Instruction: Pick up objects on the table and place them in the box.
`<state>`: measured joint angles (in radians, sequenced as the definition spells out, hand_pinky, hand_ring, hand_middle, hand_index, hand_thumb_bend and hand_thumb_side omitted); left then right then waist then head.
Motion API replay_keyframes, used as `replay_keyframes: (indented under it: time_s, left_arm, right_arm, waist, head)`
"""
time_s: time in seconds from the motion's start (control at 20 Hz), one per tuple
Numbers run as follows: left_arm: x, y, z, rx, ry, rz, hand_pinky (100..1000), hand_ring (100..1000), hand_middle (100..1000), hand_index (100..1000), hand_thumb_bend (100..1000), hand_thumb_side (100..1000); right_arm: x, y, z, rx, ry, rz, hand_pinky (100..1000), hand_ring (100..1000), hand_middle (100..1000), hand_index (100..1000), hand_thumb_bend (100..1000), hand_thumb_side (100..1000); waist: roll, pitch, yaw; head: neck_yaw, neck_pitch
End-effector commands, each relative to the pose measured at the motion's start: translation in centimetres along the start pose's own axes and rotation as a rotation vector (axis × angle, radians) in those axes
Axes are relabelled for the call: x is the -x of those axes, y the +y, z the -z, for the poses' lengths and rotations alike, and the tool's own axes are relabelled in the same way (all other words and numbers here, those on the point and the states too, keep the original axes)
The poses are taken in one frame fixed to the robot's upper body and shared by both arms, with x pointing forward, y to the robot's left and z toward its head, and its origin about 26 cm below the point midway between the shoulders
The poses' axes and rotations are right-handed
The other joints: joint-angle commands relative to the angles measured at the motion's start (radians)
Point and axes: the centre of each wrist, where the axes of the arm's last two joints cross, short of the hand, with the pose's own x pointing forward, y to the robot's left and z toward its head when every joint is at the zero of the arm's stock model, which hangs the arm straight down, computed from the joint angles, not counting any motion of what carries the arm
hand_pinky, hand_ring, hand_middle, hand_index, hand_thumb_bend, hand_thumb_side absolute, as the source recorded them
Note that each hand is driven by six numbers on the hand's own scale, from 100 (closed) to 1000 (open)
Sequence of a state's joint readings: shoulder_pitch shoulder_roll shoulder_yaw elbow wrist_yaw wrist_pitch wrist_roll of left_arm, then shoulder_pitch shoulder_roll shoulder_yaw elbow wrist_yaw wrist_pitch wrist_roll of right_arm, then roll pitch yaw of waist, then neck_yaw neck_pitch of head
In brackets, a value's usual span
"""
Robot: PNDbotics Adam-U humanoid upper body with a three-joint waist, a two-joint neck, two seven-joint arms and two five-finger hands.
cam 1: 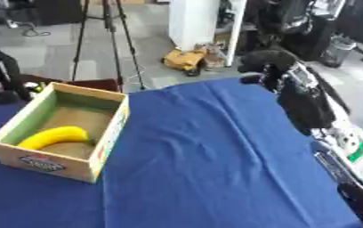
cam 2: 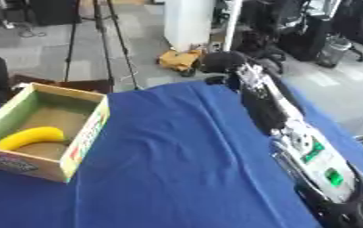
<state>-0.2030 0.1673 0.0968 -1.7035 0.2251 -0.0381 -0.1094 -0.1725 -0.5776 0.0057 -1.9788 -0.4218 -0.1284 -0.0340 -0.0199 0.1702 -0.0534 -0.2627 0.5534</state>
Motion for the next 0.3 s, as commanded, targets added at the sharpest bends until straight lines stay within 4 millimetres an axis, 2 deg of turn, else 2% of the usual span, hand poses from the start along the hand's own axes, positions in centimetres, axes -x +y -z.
replay_keyframes:
  time_s: [0.05, 0.3]
  left_arm:
    - [-0.8, 0.7, 0.2, -0.013, -0.02, 0.031, 561, 696, 514, 526, 249, 1000]
    - [-0.6, 0.5, 0.0, -0.014, -0.015, 0.027, 561, 695, 529, 525, 250, 1000]
  right_arm:
    - [0.1, 0.3, -0.7, 0.031, -0.034, 0.056, 760, 789, 730, 781, 100, 891]
    - [1.4, 1.2, -2.3, 0.096, -0.011, 0.112, 755, 777, 711, 769, 100, 901]
  waist:
    - [0.0, -0.01, -0.008]
    - [0.004, -0.007, -0.013]
  head:
    - [0.022, 0.011]
    - [0.013, 0.03]
